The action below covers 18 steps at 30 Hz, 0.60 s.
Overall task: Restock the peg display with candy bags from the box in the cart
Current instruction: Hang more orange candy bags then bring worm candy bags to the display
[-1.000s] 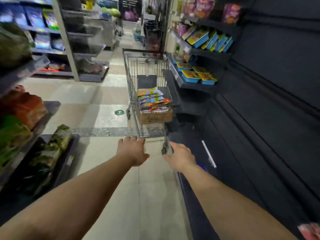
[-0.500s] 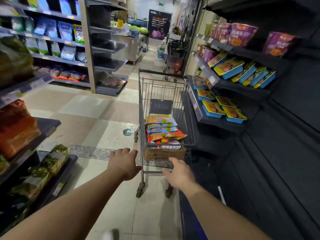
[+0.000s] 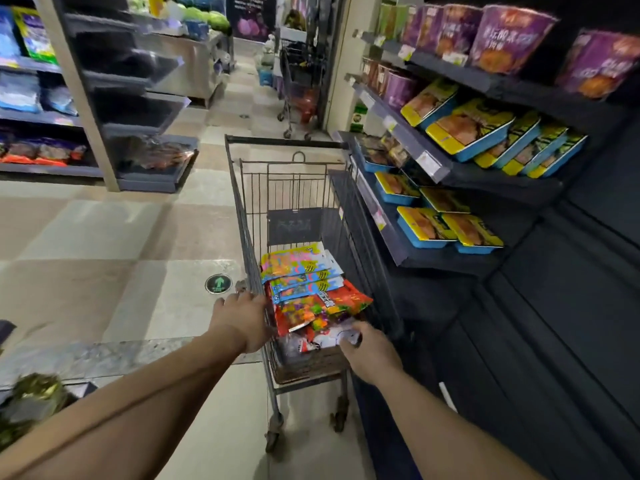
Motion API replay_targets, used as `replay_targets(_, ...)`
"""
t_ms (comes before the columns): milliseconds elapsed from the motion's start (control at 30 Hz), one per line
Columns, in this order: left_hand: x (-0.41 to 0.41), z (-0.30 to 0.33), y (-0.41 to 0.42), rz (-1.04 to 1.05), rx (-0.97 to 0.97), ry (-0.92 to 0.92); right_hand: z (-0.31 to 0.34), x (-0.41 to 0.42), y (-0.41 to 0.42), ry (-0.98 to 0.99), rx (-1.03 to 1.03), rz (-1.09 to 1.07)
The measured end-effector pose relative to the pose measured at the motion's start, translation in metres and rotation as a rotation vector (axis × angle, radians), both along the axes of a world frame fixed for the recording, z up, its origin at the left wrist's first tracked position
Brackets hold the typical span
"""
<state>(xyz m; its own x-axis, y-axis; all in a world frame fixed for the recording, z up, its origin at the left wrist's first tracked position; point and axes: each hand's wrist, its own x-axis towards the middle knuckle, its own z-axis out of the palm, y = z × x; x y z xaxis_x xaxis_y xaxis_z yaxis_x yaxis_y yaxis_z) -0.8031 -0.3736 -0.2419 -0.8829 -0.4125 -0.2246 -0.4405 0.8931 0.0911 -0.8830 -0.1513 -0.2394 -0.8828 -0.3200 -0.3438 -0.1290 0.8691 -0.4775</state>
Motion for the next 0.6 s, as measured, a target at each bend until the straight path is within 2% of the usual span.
replay_targets(233,-0.092,-0.049,-0.019,-0.095,0.07,-0.123,-0.037,-0.085,-0.018,-0.084,0.05,-0.087)
replay_targets(600,-0.217,-0.094,-0.053,-0.16,0.036,-0.236,-0.089,-0.215,-0.052,-0.253,0.015,-0.221)
